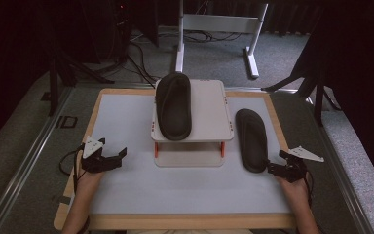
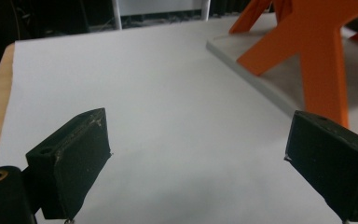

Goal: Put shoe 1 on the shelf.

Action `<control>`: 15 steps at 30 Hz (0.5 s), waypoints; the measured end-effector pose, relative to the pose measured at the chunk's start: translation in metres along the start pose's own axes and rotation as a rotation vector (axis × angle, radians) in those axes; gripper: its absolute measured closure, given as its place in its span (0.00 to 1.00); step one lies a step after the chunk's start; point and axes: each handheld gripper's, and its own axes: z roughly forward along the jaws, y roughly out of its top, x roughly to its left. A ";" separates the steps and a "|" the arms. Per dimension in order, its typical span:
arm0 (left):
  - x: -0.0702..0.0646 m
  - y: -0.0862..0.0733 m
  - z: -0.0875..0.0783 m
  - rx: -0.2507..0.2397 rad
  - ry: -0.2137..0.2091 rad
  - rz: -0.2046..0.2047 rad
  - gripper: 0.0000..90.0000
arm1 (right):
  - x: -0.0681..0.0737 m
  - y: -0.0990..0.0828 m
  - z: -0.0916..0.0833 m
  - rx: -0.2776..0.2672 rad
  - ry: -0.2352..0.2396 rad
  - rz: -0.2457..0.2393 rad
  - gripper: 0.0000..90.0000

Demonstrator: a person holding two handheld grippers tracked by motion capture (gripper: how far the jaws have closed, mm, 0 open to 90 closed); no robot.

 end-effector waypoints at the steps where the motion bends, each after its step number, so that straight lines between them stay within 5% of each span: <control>1: 0.001 -0.003 0.001 0.005 0.000 -0.004 0.07 | -0.001 0.000 0.000 0.003 0.002 -0.002 0.14; 3: 0.002 -0.006 0.003 0.015 -0.002 -0.015 0.06 | -0.003 0.001 -0.001 0.000 0.000 0.003 0.14; 9: 0.005 -0.011 -0.005 -0.069 0.000 -0.047 0.06 | -0.005 0.013 -0.012 -0.039 -0.001 0.008 0.14; 15: 0.005 -0.013 -0.009 -0.104 -0.003 -0.057 0.06 | -0.002 0.023 -0.012 0.005 -0.007 -0.003 0.13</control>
